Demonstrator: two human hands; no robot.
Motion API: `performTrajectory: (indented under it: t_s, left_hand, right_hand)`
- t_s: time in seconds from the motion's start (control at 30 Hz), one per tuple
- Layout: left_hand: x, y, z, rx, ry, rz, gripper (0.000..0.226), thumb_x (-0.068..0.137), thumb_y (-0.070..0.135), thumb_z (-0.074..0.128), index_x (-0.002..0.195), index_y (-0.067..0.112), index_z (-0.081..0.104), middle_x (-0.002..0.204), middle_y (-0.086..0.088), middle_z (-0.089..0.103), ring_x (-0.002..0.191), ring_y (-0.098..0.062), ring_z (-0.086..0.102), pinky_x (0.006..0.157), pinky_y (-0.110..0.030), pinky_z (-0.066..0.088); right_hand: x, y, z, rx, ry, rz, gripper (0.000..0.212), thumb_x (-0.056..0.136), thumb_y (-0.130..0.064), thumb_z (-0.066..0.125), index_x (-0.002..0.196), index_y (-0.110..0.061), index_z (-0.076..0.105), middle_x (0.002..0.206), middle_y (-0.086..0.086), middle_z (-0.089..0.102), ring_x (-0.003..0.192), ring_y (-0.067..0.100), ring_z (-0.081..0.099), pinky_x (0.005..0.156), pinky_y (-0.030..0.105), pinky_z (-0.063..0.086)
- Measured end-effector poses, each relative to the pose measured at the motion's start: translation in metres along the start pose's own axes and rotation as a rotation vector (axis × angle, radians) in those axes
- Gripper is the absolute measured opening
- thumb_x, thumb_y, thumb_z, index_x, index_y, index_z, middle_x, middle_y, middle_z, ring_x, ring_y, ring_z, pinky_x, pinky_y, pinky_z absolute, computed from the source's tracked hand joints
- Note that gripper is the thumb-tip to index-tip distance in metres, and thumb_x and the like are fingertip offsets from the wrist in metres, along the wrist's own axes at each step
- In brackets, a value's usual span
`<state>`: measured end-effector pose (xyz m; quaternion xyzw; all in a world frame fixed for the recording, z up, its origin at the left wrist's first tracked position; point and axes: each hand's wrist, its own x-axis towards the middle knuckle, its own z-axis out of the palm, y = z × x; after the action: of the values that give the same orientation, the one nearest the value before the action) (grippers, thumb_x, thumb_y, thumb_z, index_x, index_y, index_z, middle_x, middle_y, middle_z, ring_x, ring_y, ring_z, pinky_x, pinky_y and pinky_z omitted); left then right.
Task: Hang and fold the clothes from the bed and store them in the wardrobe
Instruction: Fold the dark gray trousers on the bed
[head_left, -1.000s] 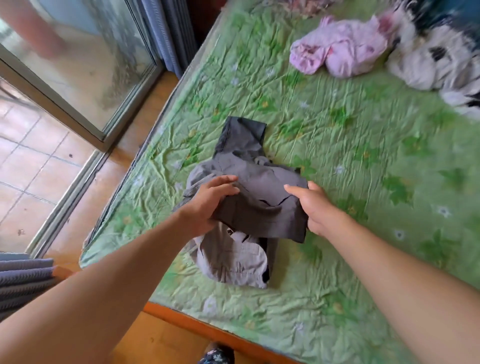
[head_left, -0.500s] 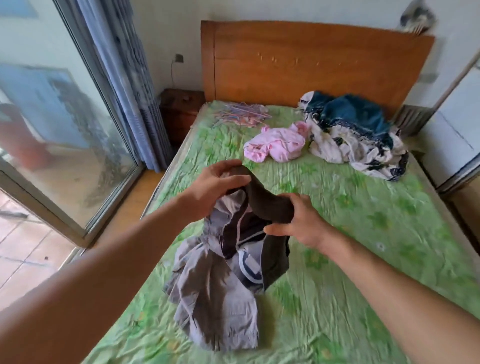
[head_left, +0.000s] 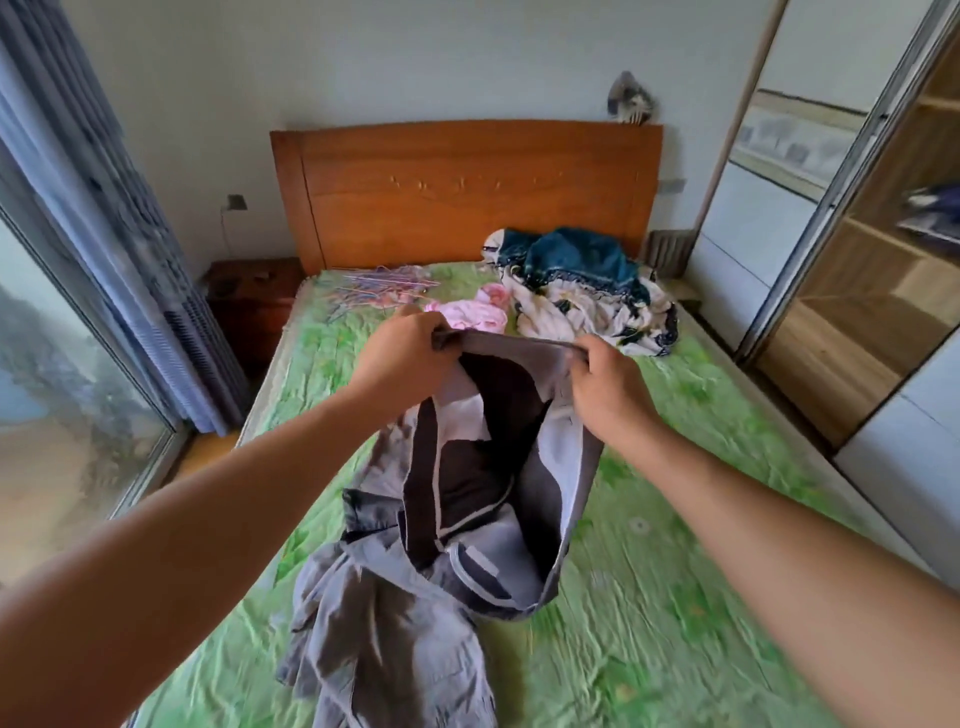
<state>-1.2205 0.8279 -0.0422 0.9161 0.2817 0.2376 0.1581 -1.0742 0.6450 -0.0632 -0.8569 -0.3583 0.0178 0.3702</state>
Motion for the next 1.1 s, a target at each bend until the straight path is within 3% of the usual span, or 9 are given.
performTrajectory:
  t_s: [0.17,0.23,0.33,0.43,0.53,0.73,0.83,0.97,1.1]
  left_hand:
    - [0.016,0.023,-0.026,0.22,-0.027,0.09,0.014,0.09,0.016,0.054,0.094,0.01,0.067,0.109,-0.008,0.05,0.086,-0.034,0.058,0.073,-0.049,0.053]
    - [0.024,0.03,-0.039,0.22,-0.033,0.1,0.022,0.084,0.004,0.052,0.097,0.008,0.069,0.109,-0.012,0.056,0.093,-0.037,0.059,0.079,-0.05,0.053]
    - [0.034,0.037,-0.056,0.153,0.002,0.057,0.04,0.075,-0.008,0.045,0.099,0.007,0.073,0.103,-0.016,0.067,0.097,-0.037,0.062,0.083,-0.046,0.054]
    - [0.04,0.041,-0.066,0.01,0.032,-0.085,0.05,0.075,-0.013,0.039,0.098,0.012,0.076,0.099,-0.013,0.071,0.088,-0.031,0.067,0.074,-0.038,0.058]
    - [0.036,0.065,-0.061,-0.209,0.021,-0.234,0.051,0.077,-0.016,0.032,0.085,0.011,0.074,0.086,-0.017,0.069,0.06,-0.028,0.07,0.05,-0.033,0.06]
    - [0.036,0.145,-0.048,-0.216,-0.024,-0.286,0.044,0.077,-0.007,0.031,0.083,0.004,0.073,0.081,-0.02,0.073,0.058,-0.028,0.073,0.058,-0.044,0.063]
    - [0.036,0.179,-0.048,-0.22,-0.009,-0.314,0.042,0.08,-0.006,0.033,0.083,0.002,0.073,0.081,-0.02,0.073,0.058,-0.028,0.073,0.052,-0.034,0.061]
    - [0.03,0.201,-0.06,-0.221,-0.028,-0.314,0.037,0.085,-0.012,0.039,0.084,0.003,0.072,0.079,-0.016,0.071,0.06,-0.02,0.073,0.056,-0.026,0.06]
    - [0.022,0.211,-0.068,-0.326,-0.062,-0.283,0.031,0.089,-0.019,0.041,0.087,-0.003,0.068,0.088,-0.019,0.065,0.064,-0.013,0.071,0.059,-0.016,0.057]
  right_hand:
    - [-0.001,0.02,-0.027,-0.145,0.056,-0.257,0.007,0.097,-0.011,0.058,0.103,-0.008,0.055,0.09,0.01,0.059,0.079,0.035,0.059,0.062,0.039,0.041]
    - [-0.007,0.039,-0.033,-0.394,-0.007,-0.362,0.02,0.092,-0.001,0.056,0.11,-0.006,0.052,0.101,0.016,0.053,0.076,0.039,0.059,0.058,0.042,0.043]
    - [-0.02,0.078,-0.044,-0.745,-0.097,-0.307,0.036,0.086,-0.001,0.059,0.119,-0.007,0.045,0.1,0.014,0.051,0.072,0.036,0.062,0.049,0.038,0.032]
    - [-0.027,0.118,-0.062,-0.835,-0.183,-0.271,0.038,0.085,-0.002,0.058,0.118,-0.009,0.041,0.087,0.007,0.047,0.077,0.032,0.062,0.052,0.039,0.043]
    - [-0.034,0.134,-0.06,-0.707,-0.165,-0.337,0.034,0.087,-0.005,0.054,0.119,-0.012,0.044,0.098,0.008,0.05,0.088,0.032,0.058,0.059,0.04,0.049]
    - [-0.047,0.119,-0.011,-0.492,-0.457,-0.34,0.062,0.089,-0.05,0.062,0.138,-0.022,0.037,0.145,0.014,0.03,0.13,0.037,0.037,0.097,0.049,0.047]
    - [-0.054,0.13,-0.009,-0.51,-0.234,-0.32,0.061,0.08,-0.048,0.072,0.131,-0.018,0.054,0.138,0.023,0.041,0.125,0.042,0.044,0.095,0.05,0.046]
    - [-0.032,0.17,-0.042,-0.481,0.131,-0.291,0.028,0.076,-0.039,0.079,0.091,-0.017,0.071,0.116,0.021,0.053,0.104,0.041,0.05,0.076,0.047,0.045]
    - [0.01,0.207,-0.078,-0.473,-0.259,-0.213,0.032,0.094,-0.05,0.06,0.114,-0.028,0.073,0.156,0.012,0.03,0.143,0.034,0.028,0.109,0.051,0.037]
